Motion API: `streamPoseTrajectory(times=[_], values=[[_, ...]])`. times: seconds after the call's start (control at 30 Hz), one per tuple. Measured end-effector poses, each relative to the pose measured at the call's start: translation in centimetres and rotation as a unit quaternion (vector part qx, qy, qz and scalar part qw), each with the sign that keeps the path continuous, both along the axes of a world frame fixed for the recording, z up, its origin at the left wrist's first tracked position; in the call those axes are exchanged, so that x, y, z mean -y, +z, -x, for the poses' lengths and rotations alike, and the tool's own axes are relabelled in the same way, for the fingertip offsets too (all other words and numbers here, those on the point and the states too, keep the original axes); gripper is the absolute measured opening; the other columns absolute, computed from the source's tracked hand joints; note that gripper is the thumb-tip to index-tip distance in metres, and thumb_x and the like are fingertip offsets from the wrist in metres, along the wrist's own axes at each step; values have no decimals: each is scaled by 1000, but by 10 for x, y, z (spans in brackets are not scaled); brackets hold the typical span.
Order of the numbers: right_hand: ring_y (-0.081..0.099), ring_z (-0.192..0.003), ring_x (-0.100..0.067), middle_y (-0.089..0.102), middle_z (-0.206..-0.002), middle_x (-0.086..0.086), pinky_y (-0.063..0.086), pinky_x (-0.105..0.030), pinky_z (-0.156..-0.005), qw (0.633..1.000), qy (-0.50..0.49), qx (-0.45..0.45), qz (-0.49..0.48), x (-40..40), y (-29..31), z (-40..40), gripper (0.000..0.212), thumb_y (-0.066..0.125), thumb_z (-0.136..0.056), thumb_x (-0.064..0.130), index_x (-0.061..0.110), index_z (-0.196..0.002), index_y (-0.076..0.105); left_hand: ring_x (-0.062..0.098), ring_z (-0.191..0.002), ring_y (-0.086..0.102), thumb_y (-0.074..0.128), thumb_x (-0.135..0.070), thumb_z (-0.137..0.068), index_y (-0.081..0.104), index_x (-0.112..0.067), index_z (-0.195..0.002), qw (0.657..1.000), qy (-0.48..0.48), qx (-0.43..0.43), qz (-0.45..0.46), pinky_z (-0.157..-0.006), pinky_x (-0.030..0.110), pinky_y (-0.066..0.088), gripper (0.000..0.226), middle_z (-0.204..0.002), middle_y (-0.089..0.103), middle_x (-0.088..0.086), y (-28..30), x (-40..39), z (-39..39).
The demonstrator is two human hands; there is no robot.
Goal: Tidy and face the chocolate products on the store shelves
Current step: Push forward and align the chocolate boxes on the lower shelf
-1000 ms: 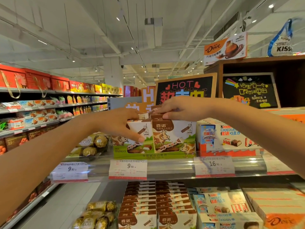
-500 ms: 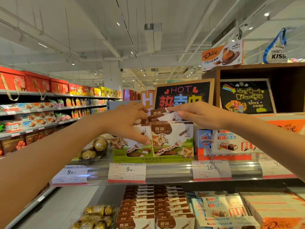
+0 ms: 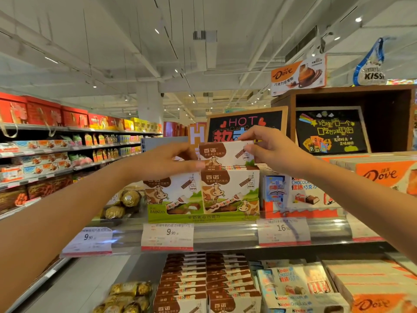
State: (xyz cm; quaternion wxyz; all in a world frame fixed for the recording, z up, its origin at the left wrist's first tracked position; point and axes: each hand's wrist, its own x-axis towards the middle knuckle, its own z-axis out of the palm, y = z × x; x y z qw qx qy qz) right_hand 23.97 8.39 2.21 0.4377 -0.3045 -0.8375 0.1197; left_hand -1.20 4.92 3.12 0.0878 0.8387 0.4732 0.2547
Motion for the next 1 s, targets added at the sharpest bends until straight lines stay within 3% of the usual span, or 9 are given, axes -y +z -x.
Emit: streamPoseTrajectory(times=[0.2,0.33,0.47,0.53,0.63,0.7,0.77,0.87,1.0], values=[[62,-101,-22,60,-107,-3,54,-43,-84,995,-22,86,36,3,7,-5,20,45,-96,13,31,-89,44,-16,-74,56,36,-37,-97,60,-21,-107,999,16,35,-4,-62,0,39,31,-93,60,-17,5,0,-5],[63,-92,-11,57,-109,4,55,-20,-59,993,-9,108,45,6,8,-2,11,47,-96,17,27,-99,47,-5,-77,62,45,-23,-98,66,-26,-105,999,35,-4,16,-75,19,45,23,-90,69,-13,6,-1,-2],[62,-98,-15,57,-115,-1,56,-23,-65,991,-28,122,42,8,12,-1,10,50,-94,17,21,-103,49,0,-53,61,47,-23,-96,69,-16,-80,997,64,-10,46,-59,16,43,29,-58,67,-12,15,3,-9],[62,-96,-18,57,-116,-4,57,-24,-65,991,-33,118,46,8,12,0,9,48,-95,17,24,-101,49,1,-55,63,45,-27,-96,67,-22,-76,994,72,9,80,-58,15,43,31,-59,68,-12,19,9,-13],[62,-91,-16,55,-113,-4,56,-22,-60,990,-34,96,93,8,9,-1,16,44,-97,19,21,-113,45,4,-70,66,39,-30,-98,66,-25,-97,991,76,18,109,-61,14,47,27,-83,71,-9,16,14,-10],[61,-90,-13,53,-112,-2,56,-21,-61,988,-28,66,135,7,10,-3,26,44,-97,18,20,-123,43,11,-93,63,37,-25,-99,65,-20,-105,995,86,31,38,-83,25,49,29,-104,67,0,10,8,0],[62,-91,-14,54,-113,-1,56,-20,-62,986,-19,50,156,5,11,-4,31,46,-96,17,16,-127,46,16,-97,60,42,-19,-98,67,-11,-97,990,96,79,-62,-95,36,44,26,-100,66,4,7,2,10],[66,-90,-17,63,-107,-7,57,-24,-64,988,-12,51,149,3,10,-1,20,54,-92,20,14,-111,57,18,-87,62,59,-18,-90,66,-10,-91,982,77,111,-134,-83,29,49,11,-89,67,5,9,0,10],[68,-82,-16,66,-96,-5,58,-28,-61,991,-29,37,128,0,9,6,16,66,-83,24,15,-93,58,12,-79,64,76,-24,-75,64,-11,-93,993,49,57,-93,-73,20,52,25,-85,68,1,9,-4,-17]])
